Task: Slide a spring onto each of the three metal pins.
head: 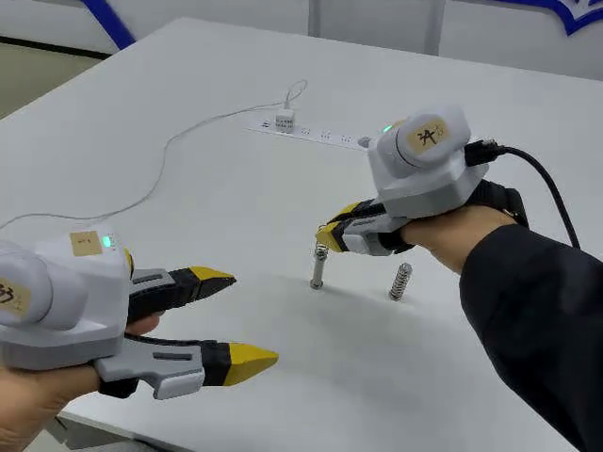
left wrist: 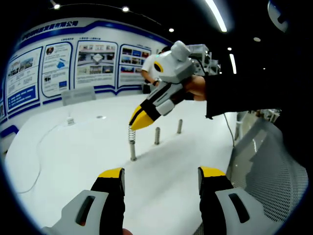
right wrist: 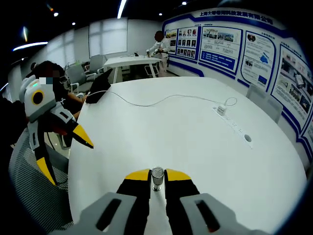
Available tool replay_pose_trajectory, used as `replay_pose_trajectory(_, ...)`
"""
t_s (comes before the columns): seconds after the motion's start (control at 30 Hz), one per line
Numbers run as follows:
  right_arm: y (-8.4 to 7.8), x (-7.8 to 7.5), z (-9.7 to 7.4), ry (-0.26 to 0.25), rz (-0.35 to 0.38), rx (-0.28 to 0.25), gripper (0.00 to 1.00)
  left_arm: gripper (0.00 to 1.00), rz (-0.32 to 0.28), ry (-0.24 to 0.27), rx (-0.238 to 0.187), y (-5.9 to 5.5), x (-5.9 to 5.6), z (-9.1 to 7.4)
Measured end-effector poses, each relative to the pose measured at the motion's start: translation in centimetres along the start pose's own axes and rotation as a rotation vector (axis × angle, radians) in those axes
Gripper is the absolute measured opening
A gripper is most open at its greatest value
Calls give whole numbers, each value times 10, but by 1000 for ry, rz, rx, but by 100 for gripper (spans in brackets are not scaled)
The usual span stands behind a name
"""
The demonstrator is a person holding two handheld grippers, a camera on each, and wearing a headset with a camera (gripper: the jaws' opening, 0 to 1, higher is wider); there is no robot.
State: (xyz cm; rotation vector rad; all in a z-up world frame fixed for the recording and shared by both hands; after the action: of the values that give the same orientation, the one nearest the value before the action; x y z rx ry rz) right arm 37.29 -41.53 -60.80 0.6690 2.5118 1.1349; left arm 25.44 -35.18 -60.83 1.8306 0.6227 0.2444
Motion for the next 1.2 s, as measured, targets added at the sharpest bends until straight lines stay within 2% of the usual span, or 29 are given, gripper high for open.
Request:
replay_pose_trajectory(0.87, -37, 4, 29, 22, 52, 78, 12, 62, -15, 3, 18, -5, 2, 0)
replay_pose_trajectory(1.2, -43, 2, 30, 20, 61, 84, 12, 62, -15, 1, 23, -6, 1, 2)
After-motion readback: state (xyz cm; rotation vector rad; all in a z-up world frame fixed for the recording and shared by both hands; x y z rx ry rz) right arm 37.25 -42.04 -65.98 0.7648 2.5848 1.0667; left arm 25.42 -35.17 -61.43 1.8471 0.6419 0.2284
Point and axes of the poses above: the centre of the closed fingertips' face, and the gripper's own axes: z roughly forward along the fingers, x roughly to its left, y roughly out of its top, the point moved 1 cm from there along -z, roughly backward along the fingers, and after that the axes turned 2 degrees about -z, right-handed, at the moved point
